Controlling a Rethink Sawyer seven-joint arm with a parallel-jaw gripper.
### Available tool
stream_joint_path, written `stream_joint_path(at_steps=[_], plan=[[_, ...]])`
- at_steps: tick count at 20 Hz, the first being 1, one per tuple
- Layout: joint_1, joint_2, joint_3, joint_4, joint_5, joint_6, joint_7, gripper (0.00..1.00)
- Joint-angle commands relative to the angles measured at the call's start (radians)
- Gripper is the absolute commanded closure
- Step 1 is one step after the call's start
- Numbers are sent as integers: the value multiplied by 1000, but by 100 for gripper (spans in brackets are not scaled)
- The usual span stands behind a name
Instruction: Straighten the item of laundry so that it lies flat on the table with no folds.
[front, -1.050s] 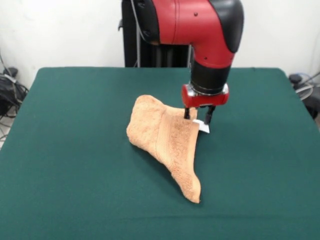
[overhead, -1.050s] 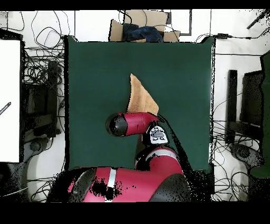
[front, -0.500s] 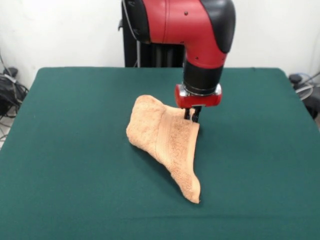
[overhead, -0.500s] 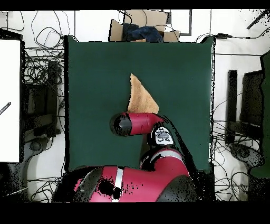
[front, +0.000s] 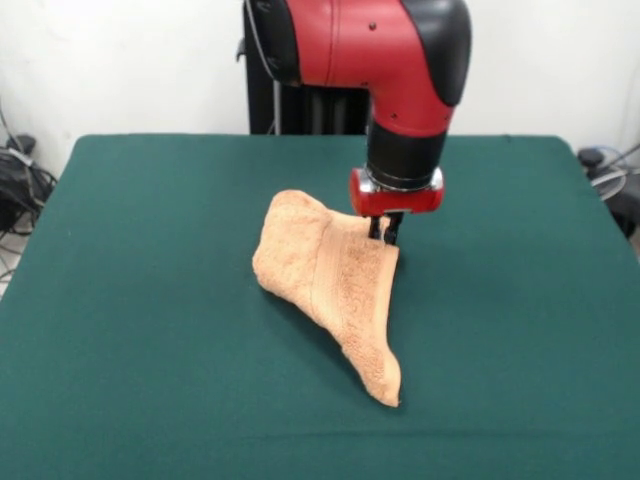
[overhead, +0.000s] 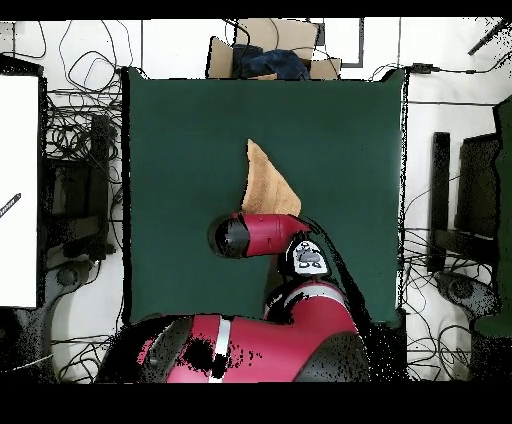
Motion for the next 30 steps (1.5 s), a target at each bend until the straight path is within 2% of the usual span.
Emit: stream_joint_path(at_steps=[1, 9, 14, 19, 21, 25, 30], plan=[[-42, 294, 86, 20, 28, -207, 214, 100], [-67, 70, 116, 172, 58, -142, 208, 100], [-79, -20, 123, 222, 81, -104, 204, 100], [-104, -41, 147, 242, 91, -91, 188, 100], [-108, -73, 159, 246, 81, -59, 157, 100], [-111, -213, 167, 313, 141, 51, 182, 100], [-132, -308, 193, 334, 171, 135, 139, 100]])
